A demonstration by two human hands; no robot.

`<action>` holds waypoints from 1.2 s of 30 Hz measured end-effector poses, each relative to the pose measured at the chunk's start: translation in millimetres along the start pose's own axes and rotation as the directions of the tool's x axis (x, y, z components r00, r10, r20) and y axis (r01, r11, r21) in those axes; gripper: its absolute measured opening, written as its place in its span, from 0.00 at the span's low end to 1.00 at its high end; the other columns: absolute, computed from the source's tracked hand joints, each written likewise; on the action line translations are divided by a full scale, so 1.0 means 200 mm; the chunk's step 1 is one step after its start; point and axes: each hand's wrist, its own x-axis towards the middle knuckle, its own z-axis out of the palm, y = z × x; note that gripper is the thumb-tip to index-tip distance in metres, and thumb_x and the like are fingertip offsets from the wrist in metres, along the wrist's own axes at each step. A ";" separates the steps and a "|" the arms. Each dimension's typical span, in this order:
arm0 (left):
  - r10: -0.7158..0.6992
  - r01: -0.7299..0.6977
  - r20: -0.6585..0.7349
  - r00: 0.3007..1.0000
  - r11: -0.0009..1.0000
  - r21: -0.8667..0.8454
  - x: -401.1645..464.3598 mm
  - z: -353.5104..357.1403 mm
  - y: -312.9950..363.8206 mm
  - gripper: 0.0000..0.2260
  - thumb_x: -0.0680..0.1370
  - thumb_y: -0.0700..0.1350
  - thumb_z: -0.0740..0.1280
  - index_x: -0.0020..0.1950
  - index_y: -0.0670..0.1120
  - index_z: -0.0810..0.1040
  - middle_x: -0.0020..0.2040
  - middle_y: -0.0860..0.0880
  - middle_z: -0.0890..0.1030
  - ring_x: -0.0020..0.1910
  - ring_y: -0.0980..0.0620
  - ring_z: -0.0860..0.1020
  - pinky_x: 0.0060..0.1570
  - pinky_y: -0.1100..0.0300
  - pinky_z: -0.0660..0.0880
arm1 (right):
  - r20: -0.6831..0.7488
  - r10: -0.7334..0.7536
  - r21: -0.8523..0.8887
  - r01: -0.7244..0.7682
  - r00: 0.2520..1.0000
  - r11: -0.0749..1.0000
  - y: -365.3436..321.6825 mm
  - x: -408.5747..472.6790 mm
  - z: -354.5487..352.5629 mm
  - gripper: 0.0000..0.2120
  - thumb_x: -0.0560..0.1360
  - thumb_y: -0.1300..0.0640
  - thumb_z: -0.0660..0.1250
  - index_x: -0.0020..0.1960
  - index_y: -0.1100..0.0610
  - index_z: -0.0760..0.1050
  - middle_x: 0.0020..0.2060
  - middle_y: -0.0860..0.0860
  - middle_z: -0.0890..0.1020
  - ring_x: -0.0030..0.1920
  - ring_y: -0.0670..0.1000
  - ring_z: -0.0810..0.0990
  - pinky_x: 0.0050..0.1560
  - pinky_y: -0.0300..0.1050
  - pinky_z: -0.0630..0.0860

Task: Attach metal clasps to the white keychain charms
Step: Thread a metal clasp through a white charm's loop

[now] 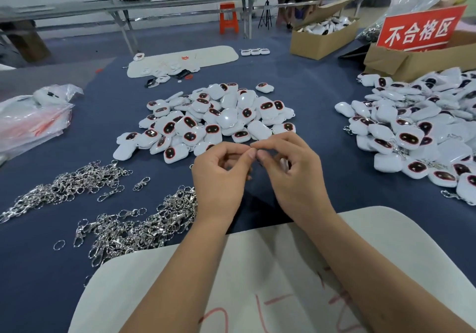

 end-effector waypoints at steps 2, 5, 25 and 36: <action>-0.047 0.049 0.035 0.998 0.996 -0.068 0.00 -0.01 0.00 0.04 0.77 0.37 0.74 0.43 0.45 0.85 0.36 0.49 0.85 0.32 0.56 0.80 0.34 0.63 0.78 | 0.014 0.044 0.004 -0.044 0.999 0.999 0.01 0.00 0.00 0.06 0.78 0.64 0.73 0.49 0.55 0.86 0.44 0.46 0.85 0.47 0.45 0.81 0.50 0.35 0.74; -0.084 0.096 0.113 0.990 0.990 -0.105 0.01 -0.01 0.00 0.05 0.79 0.36 0.71 0.46 0.44 0.85 0.38 0.48 0.86 0.34 0.57 0.80 0.36 0.66 0.77 | 0.024 0.106 0.057 -0.107 0.994 0.993 0.02 0.01 -0.02 0.07 0.79 0.63 0.72 0.45 0.54 0.84 0.38 0.42 0.85 0.42 0.44 0.81 0.48 0.34 0.74; -0.140 0.182 0.278 0.950 0.974 -0.131 -0.01 -0.01 0.03 0.04 0.80 0.35 0.69 0.51 0.35 0.83 0.40 0.45 0.86 0.37 0.54 0.83 0.38 0.64 0.79 | 0.021 0.128 0.037 -0.129 0.991 0.991 0.03 0.02 -0.02 0.09 0.80 0.65 0.68 0.44 0.55 0.81 0.37 0.44 0.84 0.40 0.45 0.82 0.43 0.34 0.76; -0.145 0.177 0.268 0.953 0.979 -0.101 -0.01 -0.01 0.03 0.04 0.80 0.35 0.70 0.49 0.34 0.83 0.40 0.38 0.85 0.35 0.51 0.81 0.37 0.63 0.77 | -0.073 0.015 -0.113 -0.024 0.997 0.993 0.01 -0.01 0.00 0.07 0.78 0.66 0.70 0.43 0.57 0.80 0.33 0.44 0.82 0.37 0.45 0.80 0.38 0.29 0.71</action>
